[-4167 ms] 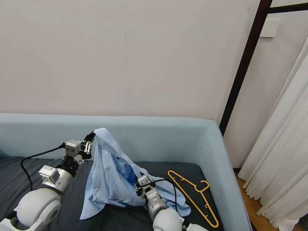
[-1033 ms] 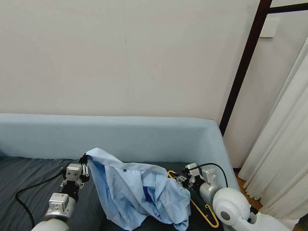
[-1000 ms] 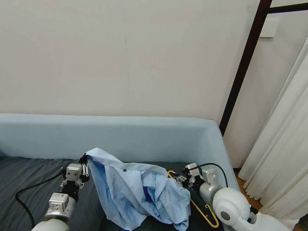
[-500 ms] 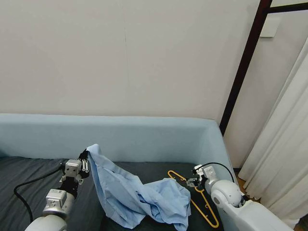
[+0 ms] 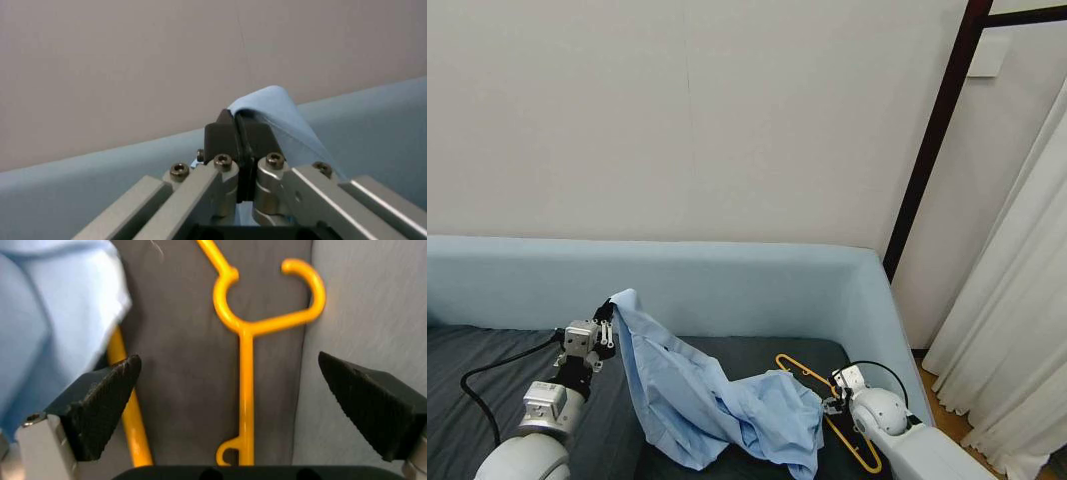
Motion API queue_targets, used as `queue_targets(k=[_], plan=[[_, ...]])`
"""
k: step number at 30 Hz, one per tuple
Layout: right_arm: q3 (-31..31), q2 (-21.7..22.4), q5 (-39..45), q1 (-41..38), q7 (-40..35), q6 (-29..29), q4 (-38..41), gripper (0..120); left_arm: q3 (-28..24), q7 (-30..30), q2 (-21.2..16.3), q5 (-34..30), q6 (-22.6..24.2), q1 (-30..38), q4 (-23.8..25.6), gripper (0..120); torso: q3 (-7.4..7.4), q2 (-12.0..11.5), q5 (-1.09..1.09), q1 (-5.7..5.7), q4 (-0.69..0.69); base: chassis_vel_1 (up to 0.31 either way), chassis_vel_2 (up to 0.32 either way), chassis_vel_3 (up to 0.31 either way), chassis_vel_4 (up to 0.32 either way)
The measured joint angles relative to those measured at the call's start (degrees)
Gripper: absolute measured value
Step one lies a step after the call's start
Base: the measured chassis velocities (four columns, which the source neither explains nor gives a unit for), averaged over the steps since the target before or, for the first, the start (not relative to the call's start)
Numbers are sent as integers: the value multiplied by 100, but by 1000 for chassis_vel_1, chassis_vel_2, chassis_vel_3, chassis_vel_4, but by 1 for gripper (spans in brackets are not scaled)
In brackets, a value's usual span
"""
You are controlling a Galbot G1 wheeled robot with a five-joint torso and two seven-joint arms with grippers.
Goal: Pick up the clothes from the sofa and hang them on the clothes hanger.
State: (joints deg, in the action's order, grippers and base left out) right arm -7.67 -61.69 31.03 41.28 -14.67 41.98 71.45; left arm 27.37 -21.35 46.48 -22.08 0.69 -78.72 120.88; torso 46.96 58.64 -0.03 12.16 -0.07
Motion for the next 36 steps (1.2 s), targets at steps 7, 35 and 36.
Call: queue_targets(k=[7, 35, 36], plan=[[256, -171, -76, -86, 137, -6, -474, 97, -31, 5, -33, -41, -12, 51, 1, 0, 0, 0, -1, 0, 0, 0, 0, 0, 0], [389, -225, -1087, -87, 1134, -20, -938, 4, -69, 12, 12, -42, -32, 128, -44, 0, -1, 1, -1, 0, -1, 0, 0, 0, 0], [384, -220, -1098, -86, 1143, -20, -931, 4, -73, 12, 17, -41, -32, 131, -48, 0, -1, 1, 0, 0, -1, 0, 0, 0, 0]])
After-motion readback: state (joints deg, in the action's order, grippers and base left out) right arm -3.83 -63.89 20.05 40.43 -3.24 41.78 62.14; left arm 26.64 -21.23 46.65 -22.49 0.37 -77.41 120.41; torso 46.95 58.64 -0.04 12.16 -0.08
